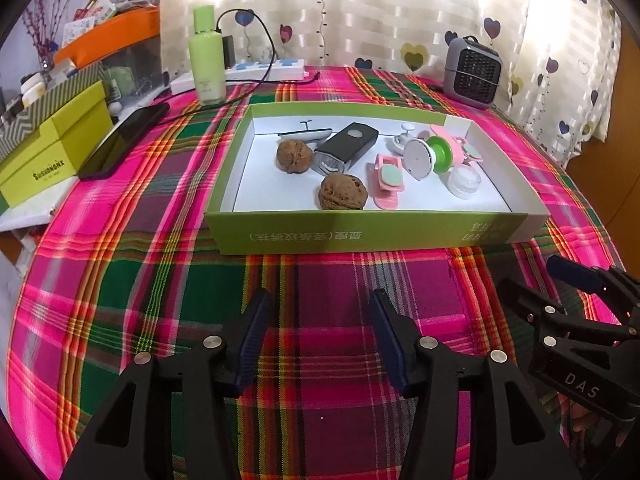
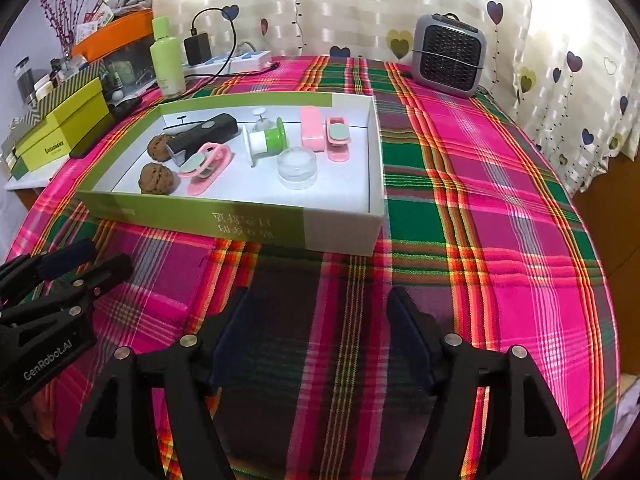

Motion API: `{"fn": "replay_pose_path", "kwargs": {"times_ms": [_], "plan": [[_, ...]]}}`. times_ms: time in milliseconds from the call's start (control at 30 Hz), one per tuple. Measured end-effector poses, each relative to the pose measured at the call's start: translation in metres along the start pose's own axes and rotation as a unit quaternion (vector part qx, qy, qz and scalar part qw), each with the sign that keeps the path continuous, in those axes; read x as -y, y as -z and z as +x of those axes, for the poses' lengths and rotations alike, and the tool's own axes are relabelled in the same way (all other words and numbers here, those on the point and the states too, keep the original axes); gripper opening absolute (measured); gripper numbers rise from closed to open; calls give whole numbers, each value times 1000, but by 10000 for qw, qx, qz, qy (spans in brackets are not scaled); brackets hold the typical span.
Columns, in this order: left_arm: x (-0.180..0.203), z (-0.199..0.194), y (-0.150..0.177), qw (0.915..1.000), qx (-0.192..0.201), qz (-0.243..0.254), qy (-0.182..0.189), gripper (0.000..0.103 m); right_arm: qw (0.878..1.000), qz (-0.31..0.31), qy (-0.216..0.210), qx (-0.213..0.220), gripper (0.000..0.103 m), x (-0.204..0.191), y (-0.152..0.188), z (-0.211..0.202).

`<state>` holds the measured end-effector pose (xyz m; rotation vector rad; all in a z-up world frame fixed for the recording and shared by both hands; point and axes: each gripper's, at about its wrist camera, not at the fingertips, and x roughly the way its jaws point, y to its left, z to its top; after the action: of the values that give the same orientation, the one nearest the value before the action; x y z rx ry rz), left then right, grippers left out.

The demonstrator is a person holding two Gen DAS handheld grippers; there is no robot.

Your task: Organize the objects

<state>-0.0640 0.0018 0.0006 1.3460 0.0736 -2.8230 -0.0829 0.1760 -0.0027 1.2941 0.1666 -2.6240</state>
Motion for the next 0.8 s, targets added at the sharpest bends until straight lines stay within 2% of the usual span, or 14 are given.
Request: {"fn": "replay_pose_path", "kwargs": {"times_ms": [100, 233, 800], "plan": [[1, 1, 0, 10000, -12, 25, 76, 57, 10000, -2, 3, 0, 70, 0, 0, 0], [3, 1, 0, 10000, -25, 70, 57, 59, 10000, -3, 3, 0, 70, 0, 0, 0], [8, 2, -1, 9998, -55, 180, -10, 63, 10000, -2, 2, -1, 72, 0, 0, 0]]}}
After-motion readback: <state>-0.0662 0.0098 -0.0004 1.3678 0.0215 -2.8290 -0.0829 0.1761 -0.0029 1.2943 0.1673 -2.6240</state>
